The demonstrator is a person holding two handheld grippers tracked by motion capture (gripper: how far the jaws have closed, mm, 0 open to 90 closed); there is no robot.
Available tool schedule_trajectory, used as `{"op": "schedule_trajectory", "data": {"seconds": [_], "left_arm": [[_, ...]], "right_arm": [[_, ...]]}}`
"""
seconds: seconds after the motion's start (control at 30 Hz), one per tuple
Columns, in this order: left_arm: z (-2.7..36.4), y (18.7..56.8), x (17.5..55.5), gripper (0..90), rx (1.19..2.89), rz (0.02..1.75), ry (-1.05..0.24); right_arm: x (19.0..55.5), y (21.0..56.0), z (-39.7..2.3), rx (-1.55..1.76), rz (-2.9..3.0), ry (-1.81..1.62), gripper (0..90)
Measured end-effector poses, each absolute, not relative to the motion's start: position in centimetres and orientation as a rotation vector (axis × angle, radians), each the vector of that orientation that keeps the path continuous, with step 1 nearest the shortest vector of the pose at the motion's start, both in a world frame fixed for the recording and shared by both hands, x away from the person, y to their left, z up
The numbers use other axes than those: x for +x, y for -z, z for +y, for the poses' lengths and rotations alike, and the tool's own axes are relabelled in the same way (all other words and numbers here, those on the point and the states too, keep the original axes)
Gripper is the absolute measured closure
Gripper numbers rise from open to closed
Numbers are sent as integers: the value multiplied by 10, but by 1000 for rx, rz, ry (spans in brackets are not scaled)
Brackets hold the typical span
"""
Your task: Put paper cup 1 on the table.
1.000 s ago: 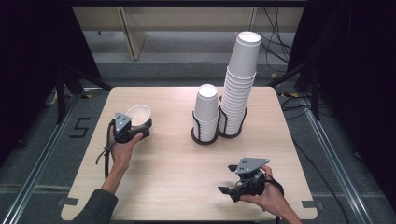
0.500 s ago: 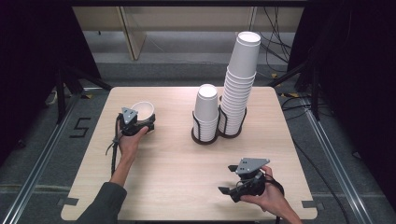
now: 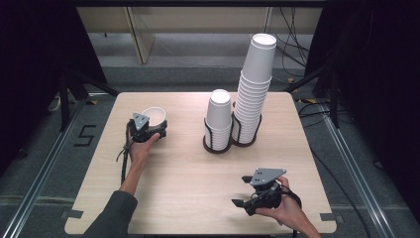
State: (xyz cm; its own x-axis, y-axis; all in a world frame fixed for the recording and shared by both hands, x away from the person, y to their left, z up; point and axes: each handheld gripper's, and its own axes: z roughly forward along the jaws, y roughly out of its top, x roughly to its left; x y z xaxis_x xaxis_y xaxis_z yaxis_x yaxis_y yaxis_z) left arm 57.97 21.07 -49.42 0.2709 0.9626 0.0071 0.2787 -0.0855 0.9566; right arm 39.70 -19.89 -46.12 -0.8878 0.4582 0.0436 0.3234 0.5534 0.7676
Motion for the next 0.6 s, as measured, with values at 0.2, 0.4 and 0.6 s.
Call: {"op": "schedule_trajectory", "data": {"seconds": [0.2, 0.4, 0.6], "left_arm": [[213, 494, 578, 108, 1592, 1201, -852], [214, 495, 575, 116, 1612, 1202, -848], [217, 497, 573, 130, 1655, 1209, -826]], "right_arm": [[397, 461, -199, 662, 2622, -1241, 172], [396, 461, -199, 663, 2631, -1239, 172], [396, 461, -198, 668, 2639, -1240, 172]]}}
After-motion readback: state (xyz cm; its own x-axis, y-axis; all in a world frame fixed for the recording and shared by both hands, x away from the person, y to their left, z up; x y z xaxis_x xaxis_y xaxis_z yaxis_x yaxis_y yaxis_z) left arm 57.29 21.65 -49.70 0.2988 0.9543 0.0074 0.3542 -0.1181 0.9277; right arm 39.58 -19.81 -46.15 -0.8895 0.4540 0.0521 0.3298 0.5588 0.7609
